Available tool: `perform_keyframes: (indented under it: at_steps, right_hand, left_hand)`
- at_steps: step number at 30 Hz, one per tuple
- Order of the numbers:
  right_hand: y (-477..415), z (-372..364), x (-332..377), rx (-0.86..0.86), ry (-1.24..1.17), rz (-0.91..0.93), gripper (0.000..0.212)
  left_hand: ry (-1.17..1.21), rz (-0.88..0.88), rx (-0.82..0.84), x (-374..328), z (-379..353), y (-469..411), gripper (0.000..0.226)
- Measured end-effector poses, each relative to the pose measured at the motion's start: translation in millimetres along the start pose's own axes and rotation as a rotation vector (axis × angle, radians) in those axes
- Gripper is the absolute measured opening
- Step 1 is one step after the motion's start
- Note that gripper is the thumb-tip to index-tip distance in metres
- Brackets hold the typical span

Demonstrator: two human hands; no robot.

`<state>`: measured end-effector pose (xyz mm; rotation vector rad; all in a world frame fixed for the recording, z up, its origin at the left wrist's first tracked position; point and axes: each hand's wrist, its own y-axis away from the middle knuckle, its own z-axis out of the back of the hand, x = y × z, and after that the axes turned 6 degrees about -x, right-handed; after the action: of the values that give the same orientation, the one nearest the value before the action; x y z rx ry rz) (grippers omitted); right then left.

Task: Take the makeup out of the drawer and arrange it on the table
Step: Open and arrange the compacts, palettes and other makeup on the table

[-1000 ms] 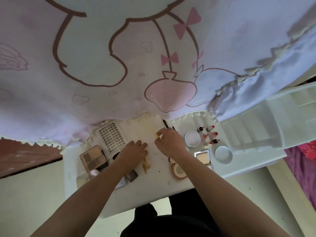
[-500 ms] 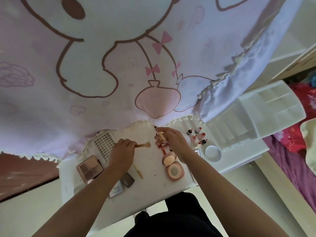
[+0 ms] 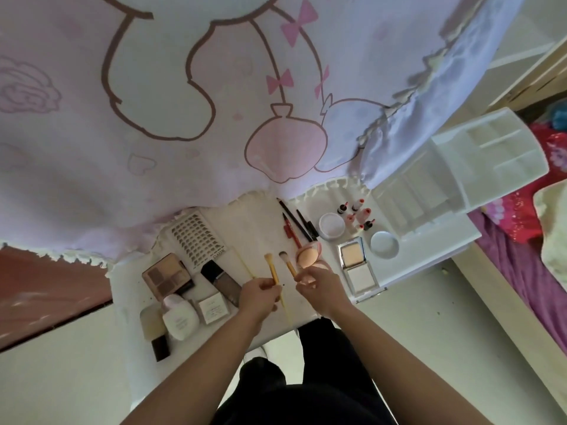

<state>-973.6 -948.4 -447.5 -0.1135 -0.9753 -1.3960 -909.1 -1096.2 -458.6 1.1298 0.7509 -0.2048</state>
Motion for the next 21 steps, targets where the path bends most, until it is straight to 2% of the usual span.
perform_keyframes:
  at_steps: [7, 11, 15, 21]
  right_hand:
    - [14, -26, -24, -0.157, -0.015, -0.021, 0.016]
    - [22, -36, -31, -0.185, 0.08, -0.009, 0.025]
    - [30, -37, -45, -0.181, 0.103, -0.101, 0.025]
    - [28, -33, -49, -0.226, 0.089, -0.158, 0.018]
  left_hand:
    - [-0.03, -0.004, -0.037, 18, -13, -11, 0.009]
    - [-0.114, -0.042, -0.09, 24, -17, -23, 0.015]
    - [-0.171, -0.087, -0.107, 25, -19, -25, 0.022]
    - [-0.203, -0.098, -0.086, 19, -28, -27, 0.013]
